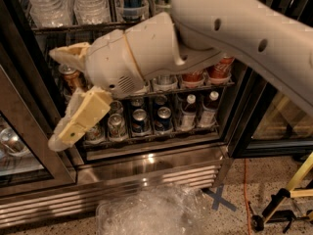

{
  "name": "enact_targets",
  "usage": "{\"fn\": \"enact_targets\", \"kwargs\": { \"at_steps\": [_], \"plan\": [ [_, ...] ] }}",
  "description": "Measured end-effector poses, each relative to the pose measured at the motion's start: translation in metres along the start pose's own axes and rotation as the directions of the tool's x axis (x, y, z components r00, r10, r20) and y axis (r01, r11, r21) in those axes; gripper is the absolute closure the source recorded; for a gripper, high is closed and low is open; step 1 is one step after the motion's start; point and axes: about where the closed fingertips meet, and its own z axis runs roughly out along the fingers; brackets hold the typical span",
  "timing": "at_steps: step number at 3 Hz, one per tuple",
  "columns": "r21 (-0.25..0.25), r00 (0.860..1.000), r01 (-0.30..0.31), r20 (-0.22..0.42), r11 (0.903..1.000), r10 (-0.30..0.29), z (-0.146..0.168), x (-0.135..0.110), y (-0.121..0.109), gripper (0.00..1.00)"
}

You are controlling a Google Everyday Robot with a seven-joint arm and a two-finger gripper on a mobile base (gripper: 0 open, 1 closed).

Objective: Pick water bottle from top shelf of fridge

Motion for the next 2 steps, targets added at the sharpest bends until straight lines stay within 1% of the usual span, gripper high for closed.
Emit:
{"fn": "enact_targets", "kwargs": {
  "at_steps": [1, 2],
  "plan": [
    [0.056, 0.999, 0.017, 0.046, 0.9983, -0.020, 0.042, -0.011, 0.014, 0.00],
    [0.121, 0.997, -0.021, 0.080, 0.9924, 0.012, 0.089, -0.027, 0.043, 0.00]
  ]
}}
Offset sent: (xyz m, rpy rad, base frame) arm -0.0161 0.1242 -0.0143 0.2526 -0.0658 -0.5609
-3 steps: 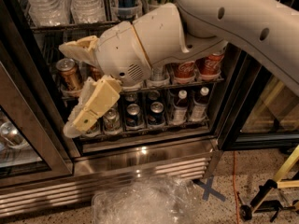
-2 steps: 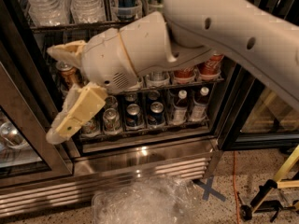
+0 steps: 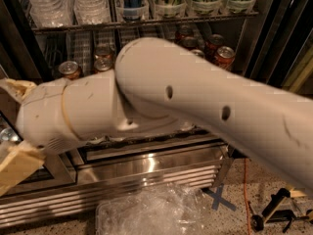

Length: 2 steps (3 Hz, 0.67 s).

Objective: Pick water bottle from top shelf of fridge

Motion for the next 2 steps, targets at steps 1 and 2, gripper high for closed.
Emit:
{"fn": "enact_targets", "kwargs": {
  "at_steps": [1, 2],
  "plan": [
    [0.096, 0.996, -0.063, 0.067, 0.9933, 0.057, 0.031, -0.008, 0.012, 0.00],
    [0.197, 0.986, -0.119, 0.139, 0.9731, 0.093, 0.049, -0.023, -0.005, 0.00]
  ]
}}
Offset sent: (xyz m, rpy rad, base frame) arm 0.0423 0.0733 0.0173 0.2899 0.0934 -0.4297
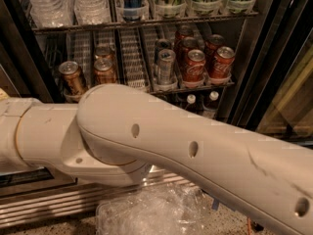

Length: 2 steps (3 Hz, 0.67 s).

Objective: Pick water bottle from top shelf of fridge

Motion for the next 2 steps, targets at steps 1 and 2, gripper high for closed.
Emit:
{"fn": "enact_targets", "kwargs": {
  "at_steps": [1, 2],
  "plan": [
    [0.057, 1.000, 0.005, -0.012, 0.9983, -0.005, 0.0076, -0.0011, -0.0079, 0.00],
    [0.067, 1.000, 0.009, -0.012, 0.9977, -0.008, 0.0099, -0.0029, -0.0059, 0.00]
  ]
}}
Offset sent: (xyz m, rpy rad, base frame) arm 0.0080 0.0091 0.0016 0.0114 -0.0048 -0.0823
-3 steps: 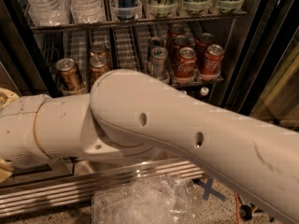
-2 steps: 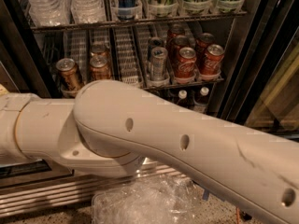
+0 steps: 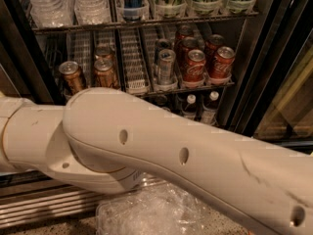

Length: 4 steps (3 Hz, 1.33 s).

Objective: Pick water bottle from top shelf of fridge

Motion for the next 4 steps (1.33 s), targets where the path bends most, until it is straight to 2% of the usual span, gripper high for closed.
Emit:
{"fn": "enact_targets", "kwargs": {
  "at_steps": [1, 2, 3, 4],
  "plan": [
    [0.100, 0.999, -0.047, 0.018, 0.9939, 0.045, -0.009, 0.011, -0.019, 0.00],
    [0.270, 0.997, -0.069, 0.044, 0.9603, 0.060, -0.047, 0.024, -0.064, 0.00],
    [0.416, 0.998, -0.045, 0.063, 0.9082, 0.020, -0.095, 0.024, -0.092, 0.00],
    [0.450, 0.989, -0.079, 0.149, 0.8897, 0.012, -0.098, -0.008, -0.076, 0.00]
  ]
}}
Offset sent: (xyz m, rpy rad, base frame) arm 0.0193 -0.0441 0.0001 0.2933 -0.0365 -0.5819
